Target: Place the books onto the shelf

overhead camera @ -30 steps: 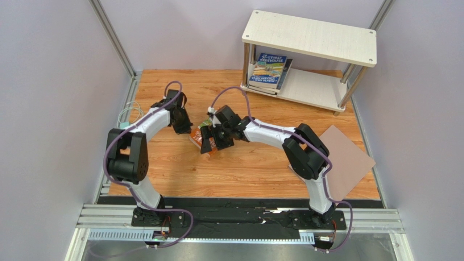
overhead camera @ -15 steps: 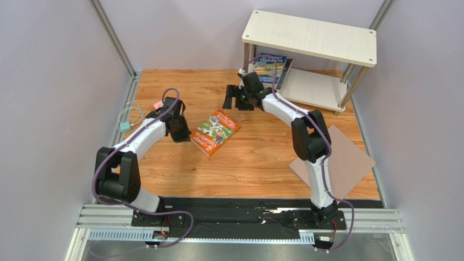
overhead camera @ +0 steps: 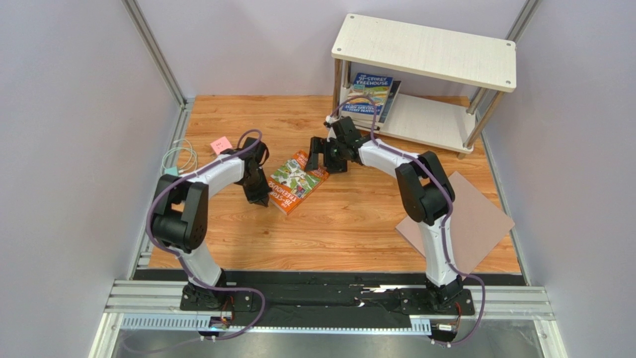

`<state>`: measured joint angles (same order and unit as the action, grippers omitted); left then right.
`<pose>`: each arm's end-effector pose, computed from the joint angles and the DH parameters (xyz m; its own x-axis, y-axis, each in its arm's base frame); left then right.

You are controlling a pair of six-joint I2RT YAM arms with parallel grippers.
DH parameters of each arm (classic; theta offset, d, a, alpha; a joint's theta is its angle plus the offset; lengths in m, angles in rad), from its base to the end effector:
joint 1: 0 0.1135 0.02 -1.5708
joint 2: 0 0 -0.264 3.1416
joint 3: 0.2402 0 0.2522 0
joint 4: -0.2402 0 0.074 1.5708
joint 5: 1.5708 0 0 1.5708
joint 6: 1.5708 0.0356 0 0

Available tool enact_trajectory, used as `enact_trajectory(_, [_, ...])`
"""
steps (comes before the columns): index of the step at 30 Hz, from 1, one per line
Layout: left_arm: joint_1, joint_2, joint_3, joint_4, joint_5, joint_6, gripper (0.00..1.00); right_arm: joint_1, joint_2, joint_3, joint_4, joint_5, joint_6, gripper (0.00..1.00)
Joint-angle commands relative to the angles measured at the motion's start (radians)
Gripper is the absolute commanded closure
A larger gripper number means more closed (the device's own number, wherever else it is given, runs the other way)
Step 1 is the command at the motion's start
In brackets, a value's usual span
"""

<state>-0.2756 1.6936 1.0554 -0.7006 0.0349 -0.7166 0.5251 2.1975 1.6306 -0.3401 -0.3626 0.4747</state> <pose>0.2980 -0.0856 0.1711 -0.8899 -0.4305 -0.1511 -0.4042 0.8975 -0.1766 0.4088 0.2514 0.1619 -0.9068 -0.0315 -0.4203 -0.2735 0.8026 0.5301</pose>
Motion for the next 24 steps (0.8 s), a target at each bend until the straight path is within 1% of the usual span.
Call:
enact_trajectory(1, [-0.046,0.075,0.098,-0.056,-0.032,-0.026,1.00,0.062,-0.103,-0.119,0.029,-0.065,0.028,0.10])
enact_trajectory(3, [-0.063,0.109,0.124,-0.065,-0.033,-0.030,1.00,0.088,-0.152,-0.158,0.039,-0.076,0.031,0.10])
enact_trajectory(4, [-0.069,0.116,0.129,-0.063,-0.061,-0.037,1.00,0.117,-0.171,-0.197,0.042,-0.076,0.030,0.10])
enact_trajectory(11, [-0.082,0.115,0.163,-0.045,-0.107,-0.034,1.00,0.265,-0.315,-0.354,0.076,-0.108,0.057,0.09])
enact_trajectory(14, [-0.082,0.123,0.212,-0.045,-0.125,-0.006,1.00,0.352,-0.364,-0.393,0.062,-0.119,0.064,0.09])
enact_trajectory(16, [-0.082,0.149,0.273,-0.046,-0.122,0.025,1.00,0.413,-0.384,-0.410,0.044,-0.119,0.062,0.09])
enact_trajectory(20, [-0.082,0.199,0.371,-0.063,-0.113,0.065,1.00,0.447,-0.426,-0.434,0.042,-0.105,0.071,0.09])
enact_trajectory(21, [-0.082,0.190,0.391,-0.079,-0.121,0.069,1.00,0.443,-0.435,-0.434,0.038,-0.096,0.068,0.09])
enact_trajectory(24, [-0.082,0.129,0.379,-0.079,-0.144,0.080,1.00,0.426,-0.490,-0.410,-0.017,-0.041,0.027,0.08])
